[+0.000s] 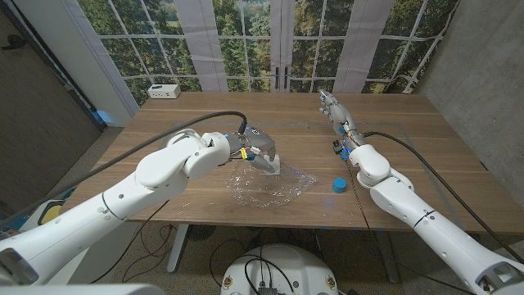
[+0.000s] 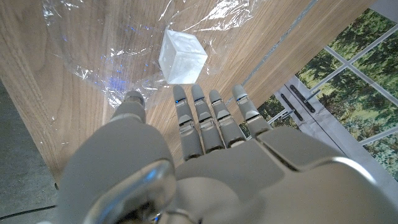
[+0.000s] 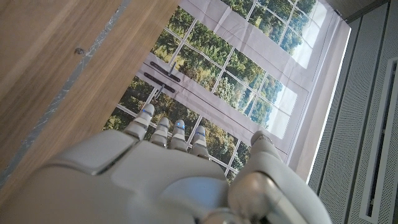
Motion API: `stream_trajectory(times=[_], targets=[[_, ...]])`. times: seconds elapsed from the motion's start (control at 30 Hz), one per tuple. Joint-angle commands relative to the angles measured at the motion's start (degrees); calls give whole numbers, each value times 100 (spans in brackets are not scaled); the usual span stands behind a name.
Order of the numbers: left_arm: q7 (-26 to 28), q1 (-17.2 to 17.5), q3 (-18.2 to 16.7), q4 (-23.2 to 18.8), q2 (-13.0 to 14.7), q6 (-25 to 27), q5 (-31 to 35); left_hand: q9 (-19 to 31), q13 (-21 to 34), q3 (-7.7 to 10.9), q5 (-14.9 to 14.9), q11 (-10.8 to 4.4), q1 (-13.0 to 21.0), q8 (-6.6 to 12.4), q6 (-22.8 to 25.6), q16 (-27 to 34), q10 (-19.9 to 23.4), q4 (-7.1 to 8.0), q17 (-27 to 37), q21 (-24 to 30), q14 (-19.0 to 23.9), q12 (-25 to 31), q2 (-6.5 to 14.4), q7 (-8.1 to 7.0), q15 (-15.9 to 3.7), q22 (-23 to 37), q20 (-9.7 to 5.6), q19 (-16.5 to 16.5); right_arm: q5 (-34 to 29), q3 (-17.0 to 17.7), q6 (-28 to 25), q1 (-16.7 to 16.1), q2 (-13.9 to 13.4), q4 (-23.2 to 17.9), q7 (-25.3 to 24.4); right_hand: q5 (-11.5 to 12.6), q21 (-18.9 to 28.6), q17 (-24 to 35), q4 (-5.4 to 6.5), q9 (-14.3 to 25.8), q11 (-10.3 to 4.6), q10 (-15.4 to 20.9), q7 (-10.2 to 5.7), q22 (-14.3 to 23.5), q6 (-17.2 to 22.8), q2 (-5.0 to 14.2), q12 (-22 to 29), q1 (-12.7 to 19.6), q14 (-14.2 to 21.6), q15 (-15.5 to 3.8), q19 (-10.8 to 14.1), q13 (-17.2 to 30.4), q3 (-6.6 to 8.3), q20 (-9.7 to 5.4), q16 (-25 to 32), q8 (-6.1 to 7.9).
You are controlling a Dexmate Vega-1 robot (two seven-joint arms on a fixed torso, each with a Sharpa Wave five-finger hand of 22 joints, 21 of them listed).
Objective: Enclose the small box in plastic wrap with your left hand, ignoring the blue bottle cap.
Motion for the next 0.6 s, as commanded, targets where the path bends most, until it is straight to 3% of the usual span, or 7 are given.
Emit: stream_trajectory(times=[0.03, 0.17, 0.23, 0.53, 0.6], targets=[[96, 534, -213, -483, 311, 102, 438, 46, 48, 38, 8, -71, 221, 57, 226, -80, -323, -168, 3, -101, -406, -109, -43, -24, -87, 35, 43, -149, -98, -23, -5, -138, 8, -178, -119, 9, 24, 24, 31, 8, -26, 18, -45, 21, 2, 16, -10, 1, 27, -7, 8, 34, 40, 4, 21, -8], [372, 924, -400, -642, 459, 157, 541, 92, 80, 35, 1, -15, 374, 50, 307, -94, -782, -246, 1, -188, -839, -235, -77, -80, 94, 38, 85, -245, -157, -31, 33, -211, 18, -253, -177, 9, 25, 24, 33, 8, -18, 27, -39, 21, 5, 16, -7, 0, 26, -1, 11, 34, 41, 17, 20, -6], [804, 1191, -492, -646, 581, 125, 686, 130, 90, 26, -2, -25, 401, 102, 416, -90, -907, -249, 2, -218, -961, -261, -78, -82, 147, 40, 93, -283, -180, -44, 92, -246, 34, -253, -182, 9, 25, 23, 34, 8, -12, 26, -37, 21, 6, 15, -7, 2, 31, 10, 13, 34, 43, 27, 20, -6], [2418, 2168, -738, -491, 860, 212, 1506, 195, 99, 6, 4, -80, 484, 134, 439, -83, -1107, -274, 3, -294, -1182, -290, -118, -178, 135, 41, 111, -396, -287, -124, 223, -388, 133, -244, -262, 10, 22, 22, 39, 8, -26, 28, -52, 21, 20, 18, -8, 4, 34, -7, 9, 34, 52, 2, 17, -1], [2651, 2273, -823, -421, 874, 168, 1352, 200, 100, 2, 6, -101, 497, 145, 464, -67, -1097, -278, 3, -294, -1172, -279, -128, -187, 86, 41, 103, -381, -374, -136, 223, -414, 127, -285, -312, 10, 21, 22, 39, 8, -26, 37, -51, 21, 19, 17, -4, 4, 37, -3, 7, 34, 52, 4, 18, -2]])
